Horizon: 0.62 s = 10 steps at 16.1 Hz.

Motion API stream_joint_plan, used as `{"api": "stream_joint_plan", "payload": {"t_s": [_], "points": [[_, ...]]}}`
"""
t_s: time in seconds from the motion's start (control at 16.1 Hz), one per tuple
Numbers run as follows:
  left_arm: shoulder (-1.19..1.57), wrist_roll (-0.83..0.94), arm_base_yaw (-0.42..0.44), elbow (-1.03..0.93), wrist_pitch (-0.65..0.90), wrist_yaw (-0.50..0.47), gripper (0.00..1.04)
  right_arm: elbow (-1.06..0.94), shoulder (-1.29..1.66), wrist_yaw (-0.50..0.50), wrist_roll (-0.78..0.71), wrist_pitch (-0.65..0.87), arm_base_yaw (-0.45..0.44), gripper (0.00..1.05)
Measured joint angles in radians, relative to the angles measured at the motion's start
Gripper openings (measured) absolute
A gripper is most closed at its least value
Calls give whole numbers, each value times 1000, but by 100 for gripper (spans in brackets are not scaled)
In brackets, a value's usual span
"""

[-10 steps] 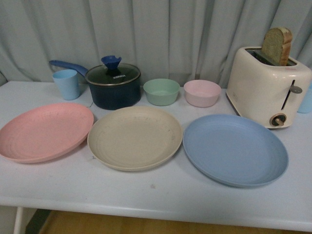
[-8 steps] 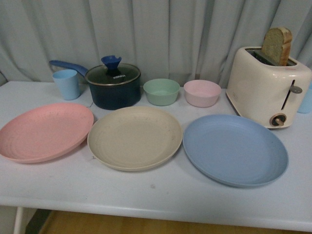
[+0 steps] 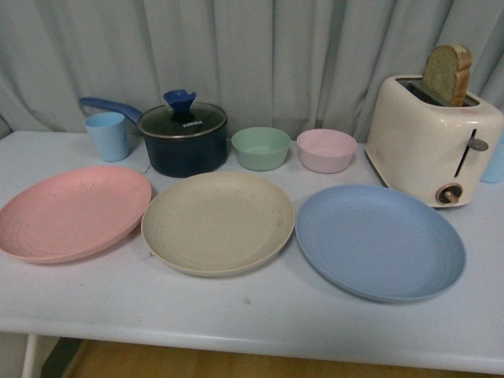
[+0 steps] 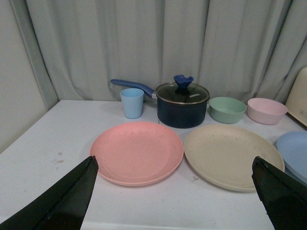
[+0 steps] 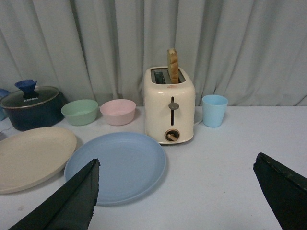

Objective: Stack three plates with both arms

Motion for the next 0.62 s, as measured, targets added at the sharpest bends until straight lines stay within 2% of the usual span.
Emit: {"api": "stream_joint_plan", "payload": {"t_s": [0.62], "points": [[0, 0, 0, 0, 0, 0, 98, 0, 0, 0, 0, 0, 0, 98]]}}
